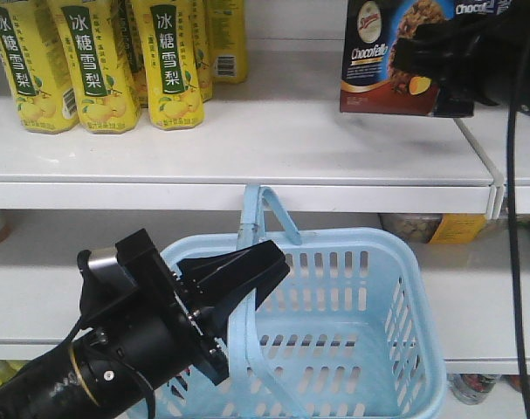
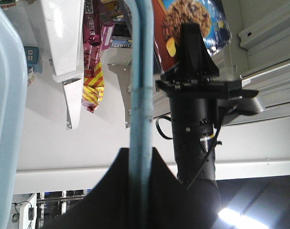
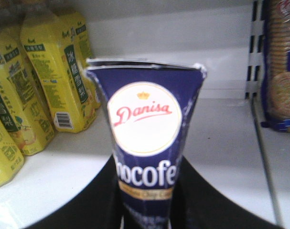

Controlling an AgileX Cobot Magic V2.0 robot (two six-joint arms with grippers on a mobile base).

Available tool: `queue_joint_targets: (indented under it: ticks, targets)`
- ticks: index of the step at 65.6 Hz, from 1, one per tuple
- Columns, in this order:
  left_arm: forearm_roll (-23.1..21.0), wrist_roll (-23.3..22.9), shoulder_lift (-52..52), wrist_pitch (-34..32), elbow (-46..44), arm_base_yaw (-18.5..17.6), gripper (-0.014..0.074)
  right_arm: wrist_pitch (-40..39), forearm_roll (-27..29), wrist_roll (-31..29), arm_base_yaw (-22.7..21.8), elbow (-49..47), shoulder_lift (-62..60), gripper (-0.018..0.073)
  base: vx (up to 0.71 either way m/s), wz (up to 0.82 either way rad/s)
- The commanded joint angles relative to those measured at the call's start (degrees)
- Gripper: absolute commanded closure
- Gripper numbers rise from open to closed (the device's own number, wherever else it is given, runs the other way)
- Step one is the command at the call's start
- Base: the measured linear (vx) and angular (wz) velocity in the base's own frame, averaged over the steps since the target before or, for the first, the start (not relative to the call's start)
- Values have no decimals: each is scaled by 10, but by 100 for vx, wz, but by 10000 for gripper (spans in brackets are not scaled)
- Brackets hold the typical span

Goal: Left arm holds basket, right arm returns cookies
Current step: 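Raise the box with the right gripper onto the upper shelf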

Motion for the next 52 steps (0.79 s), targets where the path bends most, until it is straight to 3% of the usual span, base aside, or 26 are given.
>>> queue_joint_targets:
  ticks: [1, 22, 52]
  targets:
    - [-24, 6, -20, -64, -22, 2, 596, -73, -13, -5, -2, -19, 8, 565, 0, 0]
    - [-24, 6, -20, -64, -22, 2, 596, -111, -13, -6, -41, -19, 56, 565, 0, 0]
    - [-24, 6, -20, -64, -22, 2, 596, -111, -14, -21, -41, -19, 104, 565, 0, 0]
